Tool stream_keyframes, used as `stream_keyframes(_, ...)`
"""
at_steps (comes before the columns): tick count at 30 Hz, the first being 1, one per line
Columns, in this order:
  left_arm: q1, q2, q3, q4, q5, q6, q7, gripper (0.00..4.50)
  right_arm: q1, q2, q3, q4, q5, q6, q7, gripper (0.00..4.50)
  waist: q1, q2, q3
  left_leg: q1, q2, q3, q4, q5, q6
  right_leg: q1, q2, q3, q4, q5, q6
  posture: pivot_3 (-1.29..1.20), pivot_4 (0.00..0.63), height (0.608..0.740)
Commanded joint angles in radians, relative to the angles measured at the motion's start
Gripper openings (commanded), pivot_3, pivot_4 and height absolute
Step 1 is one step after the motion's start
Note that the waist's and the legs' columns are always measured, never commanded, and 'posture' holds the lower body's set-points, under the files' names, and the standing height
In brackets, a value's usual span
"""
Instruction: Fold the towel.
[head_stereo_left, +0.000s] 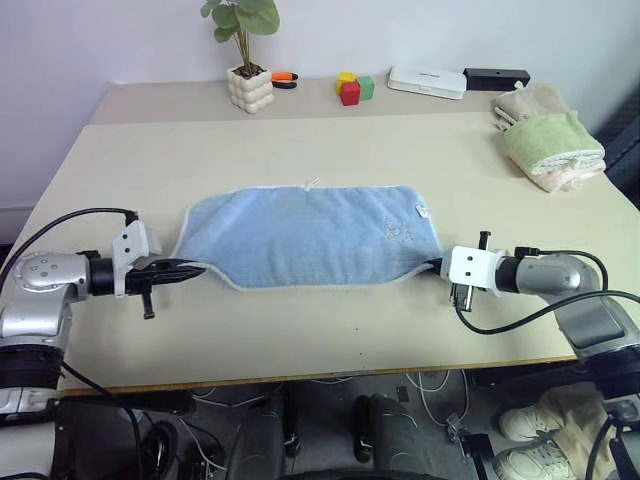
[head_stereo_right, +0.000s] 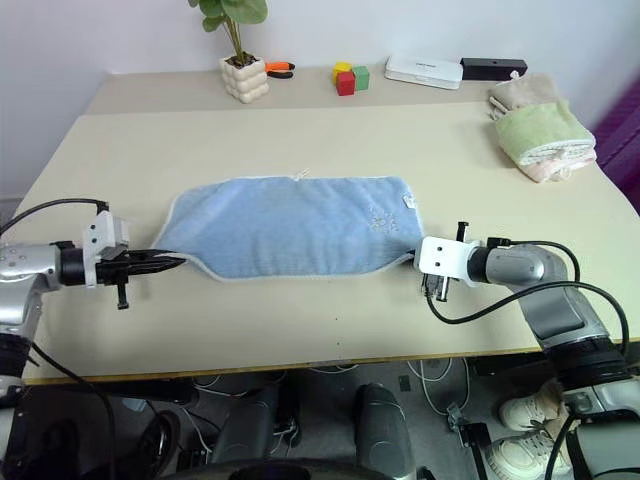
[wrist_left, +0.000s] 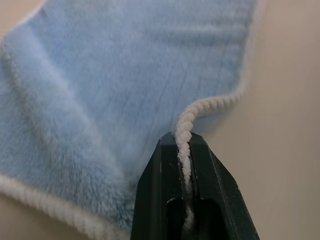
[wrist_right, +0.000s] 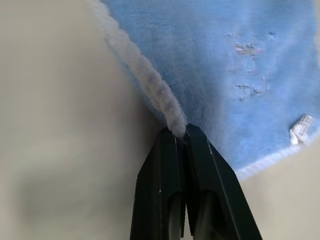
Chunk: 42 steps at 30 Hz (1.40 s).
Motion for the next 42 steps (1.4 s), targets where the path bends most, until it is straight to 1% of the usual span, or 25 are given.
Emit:
stream_keyframes(1,0.058,0.049,0.039,-0.034,-0.024,-0.069,-0.041,0.0,0.078,-0.078,-0.07,-0.097,0.099,0.031,0.102,0.04,0.002,0.0,0.0,0.0,0.0,0.0,0.0,0.0,0.0,0.0,0.0,0.0,0.0,0.0,0.0,0.0,0.15,0.74)
stream_keyframes(4,0.111,0.073,0.039,-0.036,-0.028,-0.108,-0.07,0.0,0.141,-0.132,-0.108,-0.159,0.154,0.072,0.159,0.04,0.001,0.0,0.0,0.0,0.0,0.0,0.0,-0.001,0.0,0.0,-0.001,0.0,0.0,0.0,-0.001,0.0,0.15,0.74)
stream_keyframes(8,0.162,0.081,0.047,-0.04,-0.035,-0.201,-0.086,0.0,0.208,-0.184,-0.162,-0.237,0.221,0.143,0.213,0.04,0.001,0.0,0.0,0.001,0.0,0.0,0.0,-0.002,-0.002,-0.004,-0.002,-0.001,-0.001,-0.002,-0.004,0.0,0.15,0.74)
stream_keyframes(12,0.23,0.114,0.053,-0.083,-0.093,-0.149,-0.148,0.0,0.334,-0.248,-0.23,-0.331,0.303,0.216,0.296,0.04,0.003,0.0,0.0,-0.001,0.0,0.0,-0.001,-0.003,-0.001,-0.005,-0.003,-0.001,-0.002,-0.002,-0.004,0.0,0.15,0.74)
stream_keyframes(13,0.238,0.118,0.054,-0.09,-0.109,-0.126,-0.155,0.0,0.351,-0.256,-0.242,-0.33,0.299,0.215,0.295,0.04,0.003,0.0,0.0,-0.001,0.0,0.0,-0.001,-0.003,-0.001,-0.005,-0.003,-0.001,-0.003,-0.002,-0.004,0.0,0.15,0.74)
stream_keyframes(15,0.218,0.104,0.057,-0.073,-0.107,-0.138,-0.125,0.0,0.342,-0.25,-0.247,-0.312,0.296,0.221,0.277,0.04,0.002,0.0,0.0,0.0,0.0,-0.001,-0.001,-0.003,-0.001,-0.004,-0.003,-0.002,-0.005,-0.002,-0.004,0.0,0.15,0.74)
stream_keyframes(17,0.193,0.088,0.057,-0.049,-0.094,-0.169,-0.092,0.0,0.322,-0.238,-0.239,-0.297,0.287,0.217,0.26,0.04,0.003,0.0,0.0,0.0,0.0,-0.001,-0.001,-0.003,-0.002,-0.003,-0.003,-0.002,-0.006,-0.001,-0.005,0.0,0.15,0.74)
stream_keyframes(21,0.06,0.052,0.033,0.053,-0.073,-0.19,-0.036,0.0,0.12,-0.163,-0.173,-0.159,0.19,0.135,0.155,0.04,0.001,0.0,0.0,-0.001,0.0,-0.001,-0.001,-0.003,-0.001,-0.003,-0.003,-0.002,-0.009,0.0,-0.006,0.0,0.15,0.74)
stream_keyframes(23,-0.013,0.026,0.031,0.119,-0.049,-0.232,0.007,0.0,0.052,-0.14,-0.153,-0.117,0.18,0.131,0.15,0.04,0.002,0.0,0.0,-0.001,0.0,-0.001,-0.001,-0.003,-0.001,-0.003,-0.002,-0.003,-0.009,0.001,-0.006,0.0,0.15,0.74)
stream_keyframes(26,-0.131,0.0,0.014,0.229,-0.027,-0.234,0.034,0.0,-0.069,-0.101,-0.115,-0.012,0.129,0.081,0.118,0.04,0.001,0.0,0.0,-0.003,0.0,0.001,-0.002,-0.001,0.002,0.0,-0.001,-0.003,-0.009,0.002,-0.003,0.0,0.15,0.74)
stream_keyframes(28,-0.197,-0.015,0.003,0.306,-0.001,-0.257,0.056,0.0,-0.128,-0.081,-0.091,0.051,0.1,0.043,0.103,0.04,0.0,0.0,0.0,-0.005,-0.002,0.002,0.0,0.002,-0.004,0.0,0.0,-0.003,-0.009,0.003,-0.001,0.0,0.15,0.74)
stream_keyframes(30,-0.254,-0.03,-0.015,0.385,0.038,-0.308,0.083,0.0,-0.186,-0.053,-0.07,0.112,0.079,0.014,0.089,0.04,-0.001,0.0,0.0,-0.005,-0.002,0.003,0.0,0.003,-0.004,0.0,0.001,-0.003,-0.009,0.003,0.0,0.0,0.15,0.74)
stream_keyframes(33,-0.334,-0.057,-0.039,0.494,0.078,-0.337,0.108,0.0,-0.256,-0.013,-0.043,0.195,0.046,-0.022,0.066,0.04,-0.002,0.0,0.0,-0.004,-0.001,0.004,0.0,0.003,-0.005,0.0,0.001,-0.003,-0.009,0.004,0.0,0.0,0.15,0.74)
stream_keyframes(37,-0.421,-0.086,-0.059,0.636,0.132,-0.396,0.168,0.0,-0.305,0.02,-0.018,0.287,0.013,-0.078,0.046,0.04,0.0,0.0,0.0,-0.004,-0.002,0.005,0.0,0.003,-0.005,0.001,0.001,-0.003,-0.009,0.004,0.001,0.0,0.15,0.74)
stream_keyframes(42,-0.47,-0.117,-0.078,0.742,0.178,-0.413,0.233,0.0,-0.338,0.053,-0.003,0.367,-0.021,-0.116,0.004,0.04,-0.003,0.0,0.0,-0.004,-0.002,0.005,0.0,0.003,-0.005,0.001,0.002,-0.003,-0.008,0.005,0.002,0.0,0.15,0.74)
